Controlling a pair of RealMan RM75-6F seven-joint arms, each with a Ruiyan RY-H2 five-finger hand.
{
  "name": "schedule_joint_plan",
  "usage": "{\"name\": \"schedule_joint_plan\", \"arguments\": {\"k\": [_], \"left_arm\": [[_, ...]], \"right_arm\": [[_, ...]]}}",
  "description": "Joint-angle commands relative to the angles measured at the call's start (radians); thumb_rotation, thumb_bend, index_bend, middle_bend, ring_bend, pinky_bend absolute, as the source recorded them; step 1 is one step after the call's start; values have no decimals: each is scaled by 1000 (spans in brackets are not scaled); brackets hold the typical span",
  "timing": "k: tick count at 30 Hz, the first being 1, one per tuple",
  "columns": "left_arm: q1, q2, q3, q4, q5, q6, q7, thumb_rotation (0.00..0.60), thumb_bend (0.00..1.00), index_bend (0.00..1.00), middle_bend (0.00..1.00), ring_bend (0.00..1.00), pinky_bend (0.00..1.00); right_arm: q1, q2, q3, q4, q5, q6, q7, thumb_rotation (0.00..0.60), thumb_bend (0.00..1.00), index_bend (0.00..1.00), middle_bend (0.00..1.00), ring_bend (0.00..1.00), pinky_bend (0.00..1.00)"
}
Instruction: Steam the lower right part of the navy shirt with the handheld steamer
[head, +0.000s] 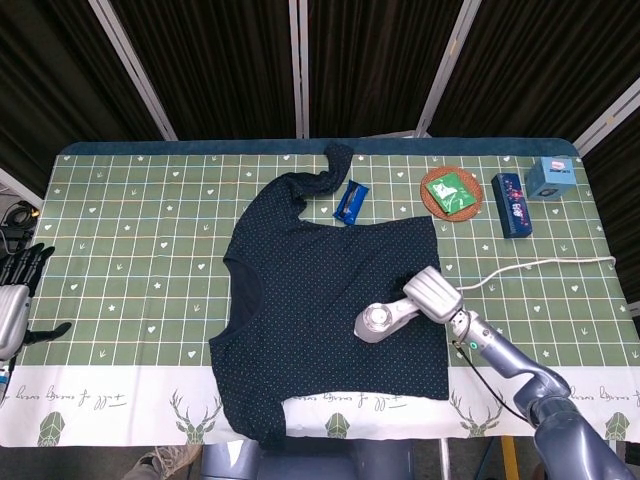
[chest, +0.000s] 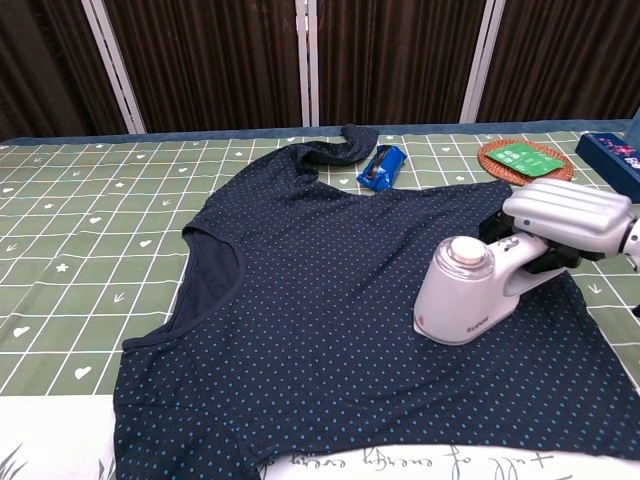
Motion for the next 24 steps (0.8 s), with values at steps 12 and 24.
{"name": "schedule_joint_plan", "arguments": {"k": [12, 24], "left_arm": [[-1, 1, 0, 0, -1, -1, -2, 600, 0, 0, 0, 0, 0], [-3, 0, 1, 2, 0, -4, -4, 600, 0, 0, 0, 0, 0]], "right_arm": [[29, -19, -36, -65, -49, 51, -21, 600, 1000, 800, 637, 614, 900], [56, -14, -70, -139, -102, 89, -86, 600, 1000, 800, 637, 614, 900]]}}
